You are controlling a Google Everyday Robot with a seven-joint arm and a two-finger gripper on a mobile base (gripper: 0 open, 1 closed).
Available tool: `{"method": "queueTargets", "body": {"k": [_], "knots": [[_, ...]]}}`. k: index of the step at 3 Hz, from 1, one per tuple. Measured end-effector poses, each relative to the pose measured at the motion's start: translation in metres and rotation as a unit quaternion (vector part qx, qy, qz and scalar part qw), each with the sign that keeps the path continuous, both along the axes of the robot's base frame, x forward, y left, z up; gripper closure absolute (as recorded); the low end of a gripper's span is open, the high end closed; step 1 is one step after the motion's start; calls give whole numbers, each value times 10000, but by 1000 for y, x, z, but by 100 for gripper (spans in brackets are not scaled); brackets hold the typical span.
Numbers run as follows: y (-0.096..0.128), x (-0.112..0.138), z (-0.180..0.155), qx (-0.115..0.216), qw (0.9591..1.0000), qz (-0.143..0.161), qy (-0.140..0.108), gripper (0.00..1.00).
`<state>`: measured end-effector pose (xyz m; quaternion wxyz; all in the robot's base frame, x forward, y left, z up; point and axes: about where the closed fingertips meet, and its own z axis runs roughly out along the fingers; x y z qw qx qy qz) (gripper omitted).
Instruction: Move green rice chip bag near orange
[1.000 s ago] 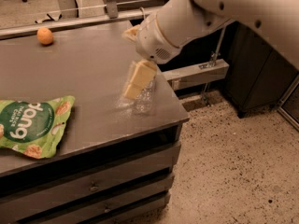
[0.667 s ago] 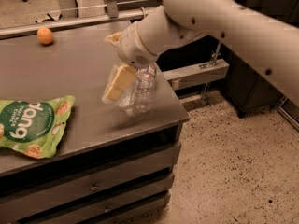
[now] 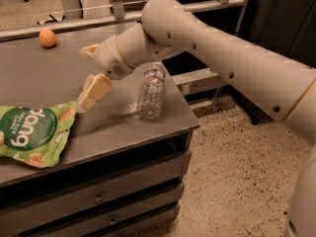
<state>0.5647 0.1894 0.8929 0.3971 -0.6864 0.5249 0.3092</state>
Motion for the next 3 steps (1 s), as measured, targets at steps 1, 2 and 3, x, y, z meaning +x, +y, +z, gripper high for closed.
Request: {"method": "queueTargets", "body": {"k": [1, 2, 3], "knots": [[29, -7, 5, 476, 9976, 272, 433, 0], [51, -16, 6, 770, 9923, 535, 812, 0], [67, -30, 0, 833, 9874, 774, 1103, 0]]}}
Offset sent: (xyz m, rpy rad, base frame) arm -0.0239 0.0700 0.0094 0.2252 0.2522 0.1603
